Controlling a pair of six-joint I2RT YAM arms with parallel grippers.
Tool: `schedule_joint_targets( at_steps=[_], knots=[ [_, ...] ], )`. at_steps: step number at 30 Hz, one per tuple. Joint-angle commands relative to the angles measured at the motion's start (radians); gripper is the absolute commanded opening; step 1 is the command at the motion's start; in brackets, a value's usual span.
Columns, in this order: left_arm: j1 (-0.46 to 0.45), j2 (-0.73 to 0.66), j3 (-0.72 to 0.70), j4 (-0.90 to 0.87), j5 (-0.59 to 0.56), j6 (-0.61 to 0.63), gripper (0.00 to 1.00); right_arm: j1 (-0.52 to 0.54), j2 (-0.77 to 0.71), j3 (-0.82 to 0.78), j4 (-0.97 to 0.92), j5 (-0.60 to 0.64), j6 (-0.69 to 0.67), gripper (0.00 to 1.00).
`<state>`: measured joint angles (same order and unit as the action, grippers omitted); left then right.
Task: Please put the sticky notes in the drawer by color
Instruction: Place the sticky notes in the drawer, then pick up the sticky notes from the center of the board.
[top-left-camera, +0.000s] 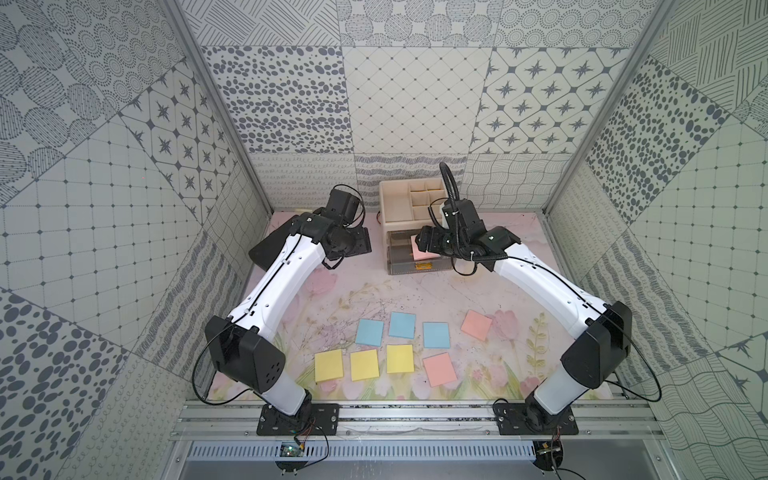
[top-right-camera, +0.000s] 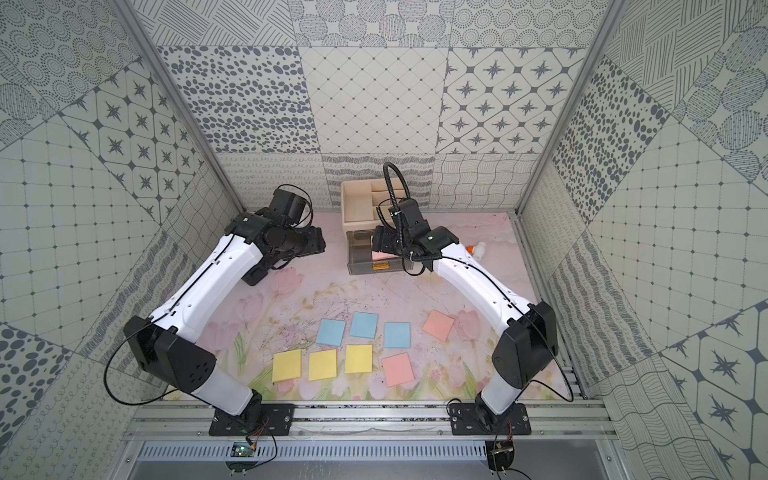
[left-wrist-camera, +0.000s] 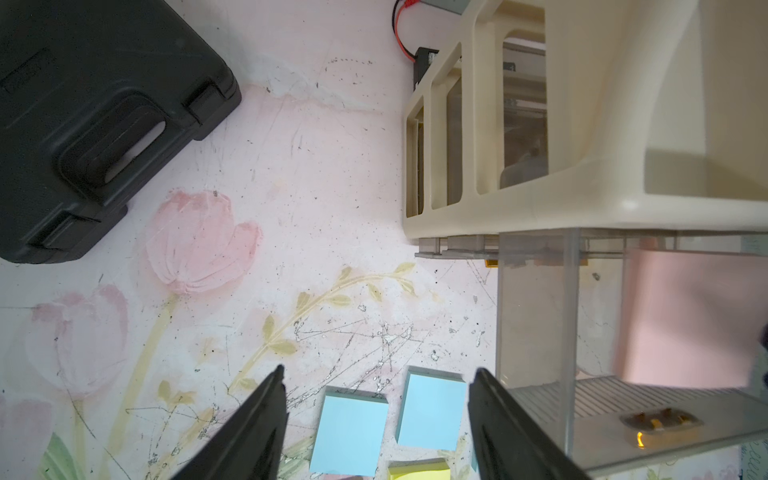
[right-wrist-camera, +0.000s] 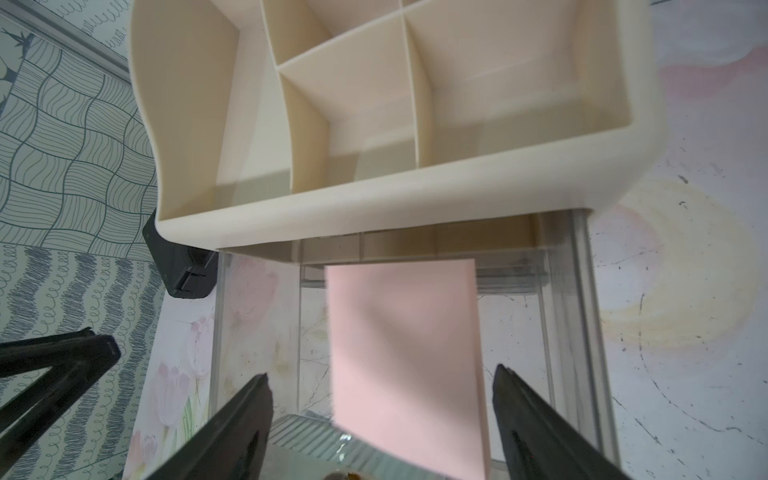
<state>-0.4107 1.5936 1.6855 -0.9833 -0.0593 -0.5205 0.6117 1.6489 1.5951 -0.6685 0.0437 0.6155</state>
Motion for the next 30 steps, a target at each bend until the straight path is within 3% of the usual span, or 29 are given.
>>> schedule_joint_targets(
  at_steps=[1, 8, 16, 22, 30],
  knots=[
    [0.004, -0.001, 0.017, 0.014, -0.002, 0.013, 0.72, -0.002, -0.007, 0.048, 0.039, 0.001, -0.024, 0.88],
    [0.005, -0.021, 0.008, 0.019, 0.001, 0.017, 0.72, -0.002, -0.059, 0.125, -0.033, 0.068, -0.07, 0.89],
    [0.004, -0.039, 0.016, 0.041, 0.049, 0.022, 0.72, -0.002, -0.282, 0.059, -0.237, 0.339, -0.089, 0.89],
    [0.003, -0.064, -0.044, 0.067, 0.065, 0.013, 0.72, -0.003, -0.529, -0.305, -0.328, 0.402, 0.146, 0.92],
    [0.004, -0.078, -0.082, 0.069, 0.06, 0.02, 0.71, 0.038, -0.624, -0.662, -0.272, 0.324, 0.39, 0.94]
  ],
)
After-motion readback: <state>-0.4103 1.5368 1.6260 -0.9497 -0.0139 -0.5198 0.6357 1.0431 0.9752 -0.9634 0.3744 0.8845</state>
